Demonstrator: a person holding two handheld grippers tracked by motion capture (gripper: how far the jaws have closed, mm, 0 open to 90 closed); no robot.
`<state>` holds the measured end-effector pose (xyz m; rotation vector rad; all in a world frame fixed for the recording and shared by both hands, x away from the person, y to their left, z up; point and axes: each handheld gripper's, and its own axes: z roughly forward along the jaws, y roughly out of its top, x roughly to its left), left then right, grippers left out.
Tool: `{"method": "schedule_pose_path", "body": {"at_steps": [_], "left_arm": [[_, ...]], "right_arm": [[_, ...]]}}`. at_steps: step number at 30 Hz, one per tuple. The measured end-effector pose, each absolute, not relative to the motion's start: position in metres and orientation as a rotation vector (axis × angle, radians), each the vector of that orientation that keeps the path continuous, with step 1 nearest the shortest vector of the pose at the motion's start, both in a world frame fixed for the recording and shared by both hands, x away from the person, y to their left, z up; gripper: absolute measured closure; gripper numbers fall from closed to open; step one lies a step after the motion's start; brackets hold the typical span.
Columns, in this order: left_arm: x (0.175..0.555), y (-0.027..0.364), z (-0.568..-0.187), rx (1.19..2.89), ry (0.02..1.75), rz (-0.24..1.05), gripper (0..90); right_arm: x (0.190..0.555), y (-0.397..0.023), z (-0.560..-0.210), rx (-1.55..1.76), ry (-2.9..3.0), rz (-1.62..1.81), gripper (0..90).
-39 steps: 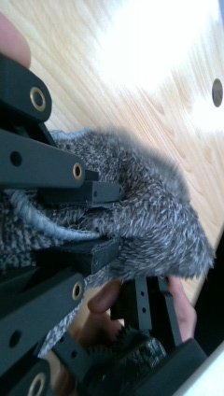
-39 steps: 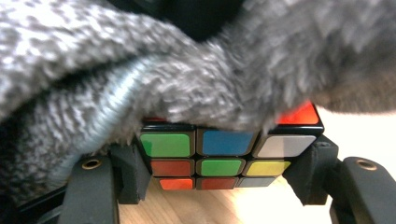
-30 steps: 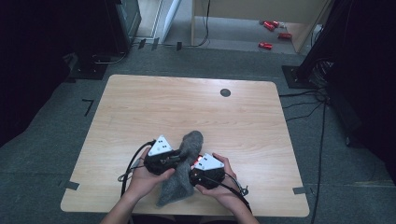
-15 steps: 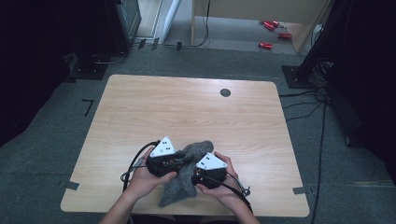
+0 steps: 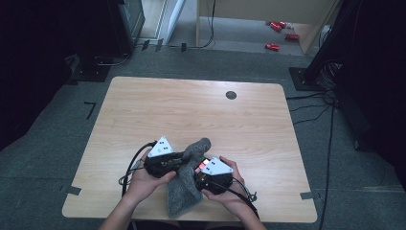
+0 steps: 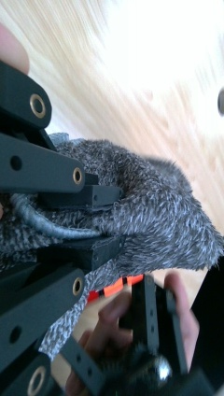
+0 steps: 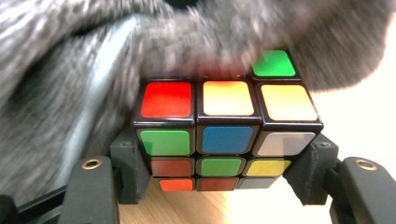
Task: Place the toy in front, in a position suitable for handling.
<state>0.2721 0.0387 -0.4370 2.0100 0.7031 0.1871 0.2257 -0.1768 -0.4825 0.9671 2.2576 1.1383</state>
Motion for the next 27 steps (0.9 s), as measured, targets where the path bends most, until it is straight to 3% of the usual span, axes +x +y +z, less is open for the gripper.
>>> {"method": "schedule_pose_path", "body": {"at_steps": [5, 13, 20, 27], "left_arm": [[0.259, 0.023, -0.434, 2.027, 0.610, 0.172, 79.1], [0.280, 0.050, -0.439, 1.956, 0.789, 0.165, 79.9], [0.292, 0.059, -0.452, 1.835, 0.812, -0.088, 80.3], [0.293, 0.064, -0.454, 1.725, 0.724, -0.251, 80.8]], "right_arm": [[0.226, -0.175, -0.482, 0.965, 2.252, 1.158, 34.5], [0.225, -0.182, -0.477, 0.970, 2.233, 1.171, 34.5], [0.224, -0.190, -0.466, 0.956, 2.204, 1.272, 34.5], [0.222, -0.200, -0.456, 0.901, 2.160, 1.352, 34.5]]}}
